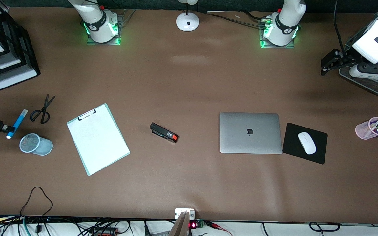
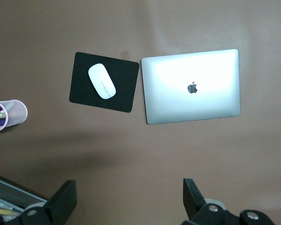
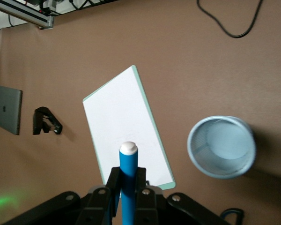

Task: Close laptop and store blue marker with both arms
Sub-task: 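Position the marker above the light blue cup with the right gripper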

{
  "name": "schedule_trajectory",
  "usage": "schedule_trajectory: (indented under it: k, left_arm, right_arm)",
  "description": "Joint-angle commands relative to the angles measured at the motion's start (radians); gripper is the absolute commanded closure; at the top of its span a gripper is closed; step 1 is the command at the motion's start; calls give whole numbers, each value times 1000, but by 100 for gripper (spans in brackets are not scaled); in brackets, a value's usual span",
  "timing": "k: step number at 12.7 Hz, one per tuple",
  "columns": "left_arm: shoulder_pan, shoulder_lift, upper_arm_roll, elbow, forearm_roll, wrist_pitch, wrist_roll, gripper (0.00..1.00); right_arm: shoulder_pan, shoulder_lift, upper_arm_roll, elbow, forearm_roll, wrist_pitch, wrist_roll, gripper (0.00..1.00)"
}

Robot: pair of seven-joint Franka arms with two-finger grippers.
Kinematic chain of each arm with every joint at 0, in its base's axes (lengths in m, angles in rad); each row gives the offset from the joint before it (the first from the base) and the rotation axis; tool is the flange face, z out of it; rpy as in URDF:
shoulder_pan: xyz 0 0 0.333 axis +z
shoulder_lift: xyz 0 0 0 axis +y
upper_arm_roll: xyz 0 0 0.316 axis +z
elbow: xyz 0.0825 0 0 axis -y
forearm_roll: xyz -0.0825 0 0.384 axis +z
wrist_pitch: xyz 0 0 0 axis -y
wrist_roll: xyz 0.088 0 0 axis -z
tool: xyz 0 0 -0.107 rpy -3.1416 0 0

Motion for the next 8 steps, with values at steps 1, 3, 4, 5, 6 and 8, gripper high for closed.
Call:
schedule_trajectory:
  k: [1, 3, 4, 5, 6, 8]
  left_arm:
    - [9, -8, -5, -7, -20, 16, -10, 0]
    - [9, -8, -5, -7, -20, 14, -29, 0]
    - [9, -8, -5, -7, -20, 14, -33, 0]
    - [8, -8, -5, -7, -20, 16, -38, 0]
    - [9, -6, -5, -7, -20, 17, -38, 0]
    - [9, -8, -5, -7, -20, 17, -38, 0]
  right_arm:
    - [-8, 15, 10, 36, -26, 22, -16, 100]
    - [-1, 15, 13, 37, -28, 65, -46, 100]
    - [1, 18, 15, 37, -28, 93, -66, 100]
    - [7, 26, 16, 39, -29, 109, -77, 100]
    - [8, 29, 16, 39, -29, 128, -91, 100]
    - [10, 38, 18, 40, -28, 136, -102, 100]
